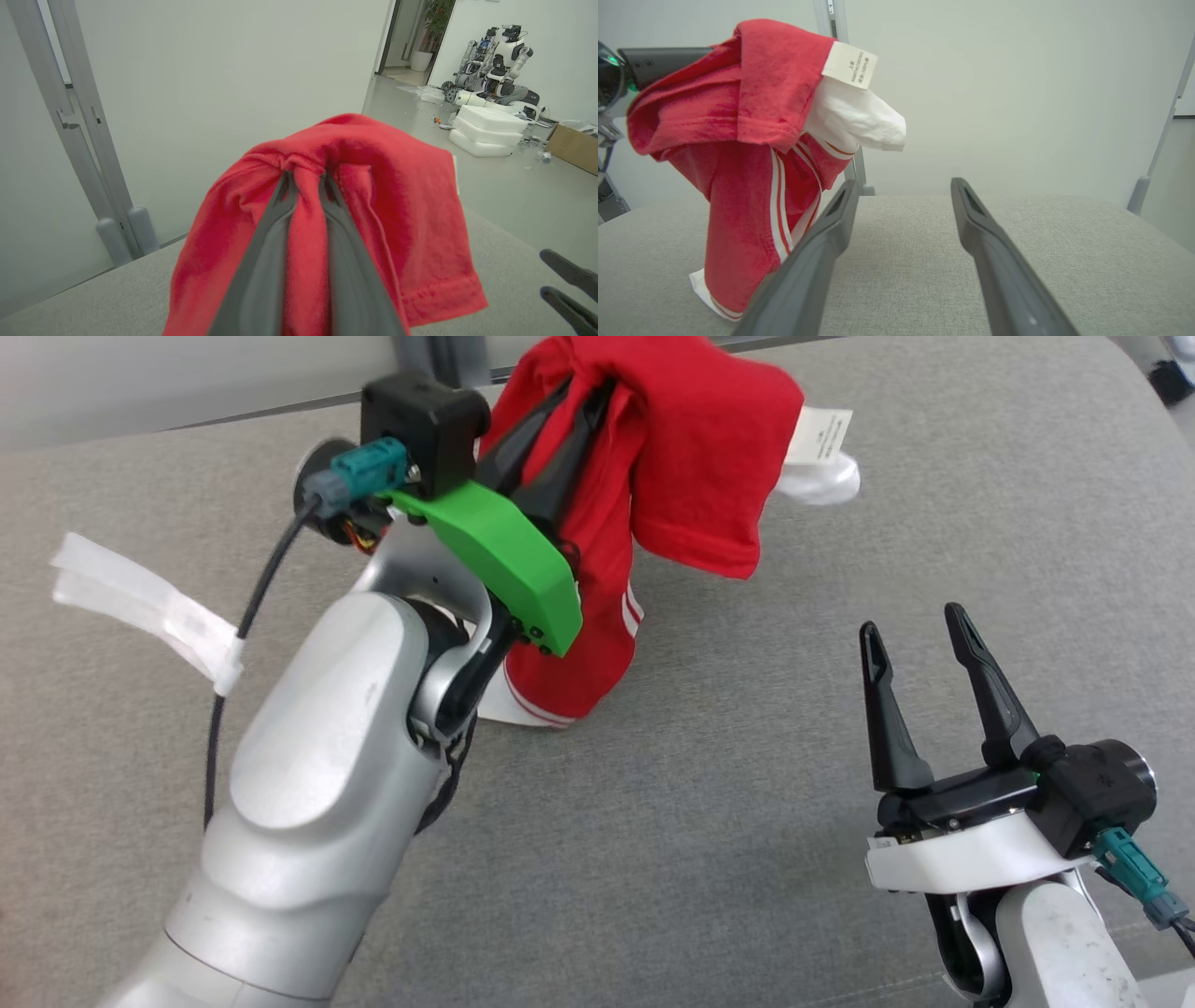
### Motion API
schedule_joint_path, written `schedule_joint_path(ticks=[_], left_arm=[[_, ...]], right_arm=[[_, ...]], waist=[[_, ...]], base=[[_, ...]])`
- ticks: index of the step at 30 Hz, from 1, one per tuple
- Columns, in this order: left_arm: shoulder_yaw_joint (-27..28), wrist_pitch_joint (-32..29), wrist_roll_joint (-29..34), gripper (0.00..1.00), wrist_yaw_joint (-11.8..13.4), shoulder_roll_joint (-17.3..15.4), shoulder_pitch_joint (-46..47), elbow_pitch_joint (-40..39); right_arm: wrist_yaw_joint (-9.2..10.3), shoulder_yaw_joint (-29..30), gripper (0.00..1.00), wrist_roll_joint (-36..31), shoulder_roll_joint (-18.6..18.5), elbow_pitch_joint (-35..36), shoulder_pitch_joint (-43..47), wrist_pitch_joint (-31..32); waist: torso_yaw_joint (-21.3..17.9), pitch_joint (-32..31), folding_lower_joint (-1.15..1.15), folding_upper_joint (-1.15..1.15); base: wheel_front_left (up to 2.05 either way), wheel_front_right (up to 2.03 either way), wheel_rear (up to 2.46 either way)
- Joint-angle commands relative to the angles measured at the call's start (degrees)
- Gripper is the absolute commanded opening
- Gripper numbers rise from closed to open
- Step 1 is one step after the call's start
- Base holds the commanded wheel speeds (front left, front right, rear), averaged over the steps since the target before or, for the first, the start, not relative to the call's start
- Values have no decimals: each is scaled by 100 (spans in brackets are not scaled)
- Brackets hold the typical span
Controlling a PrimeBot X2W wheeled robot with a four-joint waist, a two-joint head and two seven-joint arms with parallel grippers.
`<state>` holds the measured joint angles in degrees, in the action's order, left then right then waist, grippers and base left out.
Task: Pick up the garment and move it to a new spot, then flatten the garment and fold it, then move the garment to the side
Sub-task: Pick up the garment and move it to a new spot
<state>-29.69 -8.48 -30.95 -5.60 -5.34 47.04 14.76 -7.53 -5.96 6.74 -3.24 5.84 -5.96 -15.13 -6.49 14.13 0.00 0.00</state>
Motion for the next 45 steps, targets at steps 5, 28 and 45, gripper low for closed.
schedule_joint_path(ticks=[5, 28, 45], left_arm=[[-241, 524, -56, 0, -43, 122, -380, 893], [-98, 2368, 541, 100, 949, 25, -2048, 1230], [2152, 2362, 2236, 100, 938, 238, -5522, -1752]], right_arm=[[9, 17, 100, 108, 34, 63, -140, -3], [9, -45, 100, -128, 30, -182, 548, -3], [9, -107, 100, -432, 19, -333, 1223, -3]], waist=[[-567, 527, 0, 0], [380, -821, 0, 0], [1096, -1563, 0, 0]], base=[[0, 0, 0], [0, 0, 0], [0, 0, 0]])
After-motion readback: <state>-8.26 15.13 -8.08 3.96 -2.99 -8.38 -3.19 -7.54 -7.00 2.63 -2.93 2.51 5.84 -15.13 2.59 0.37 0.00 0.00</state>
